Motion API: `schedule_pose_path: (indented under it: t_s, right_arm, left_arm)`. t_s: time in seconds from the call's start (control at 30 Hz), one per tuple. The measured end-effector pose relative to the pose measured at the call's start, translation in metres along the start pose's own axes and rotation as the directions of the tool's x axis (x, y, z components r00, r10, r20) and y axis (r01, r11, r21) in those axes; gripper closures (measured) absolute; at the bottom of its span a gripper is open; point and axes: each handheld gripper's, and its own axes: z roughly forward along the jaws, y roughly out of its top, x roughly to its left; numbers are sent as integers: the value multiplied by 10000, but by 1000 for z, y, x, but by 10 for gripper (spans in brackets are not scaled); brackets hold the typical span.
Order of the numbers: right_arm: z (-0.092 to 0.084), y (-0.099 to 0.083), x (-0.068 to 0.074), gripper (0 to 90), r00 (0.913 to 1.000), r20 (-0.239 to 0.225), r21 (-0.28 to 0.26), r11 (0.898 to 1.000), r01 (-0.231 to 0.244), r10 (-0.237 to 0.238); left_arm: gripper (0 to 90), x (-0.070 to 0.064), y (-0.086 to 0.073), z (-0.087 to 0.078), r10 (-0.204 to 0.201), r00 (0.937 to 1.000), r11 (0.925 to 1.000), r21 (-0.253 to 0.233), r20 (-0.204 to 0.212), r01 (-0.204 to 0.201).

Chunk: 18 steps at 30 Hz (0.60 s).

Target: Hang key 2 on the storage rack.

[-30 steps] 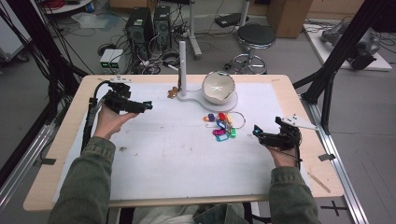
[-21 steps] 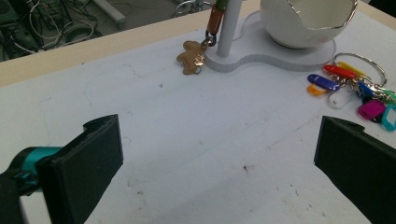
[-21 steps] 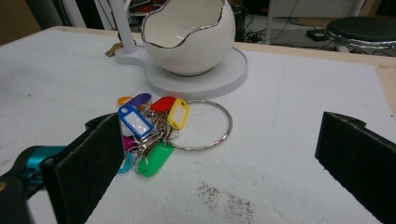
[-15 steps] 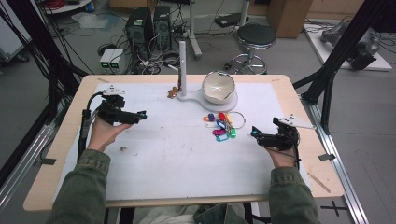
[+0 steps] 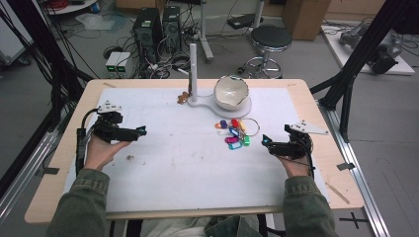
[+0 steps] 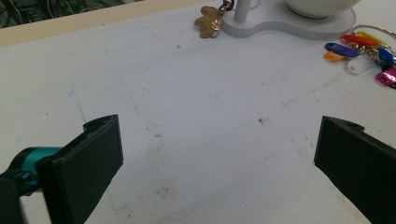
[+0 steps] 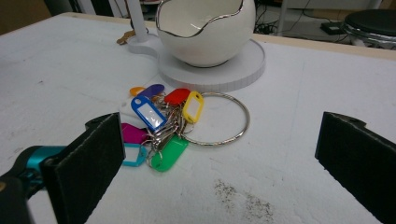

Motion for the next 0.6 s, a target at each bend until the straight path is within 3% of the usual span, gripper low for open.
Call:
schedule_pose_path:
  t_s: [0.37,0.6]
  right_arm:
    - [21,8,8,7,9974,-632,609,9973,399,-360]
    - [37,15,14,7,9916,-1080,1214,9890,843,-713]
  left_arm:
    - [16,0,-20,-8,-119,9999,9999,-45,-100,118]
    - [16,-2,-32,-9,-202,9996,9998,41,-186,203]
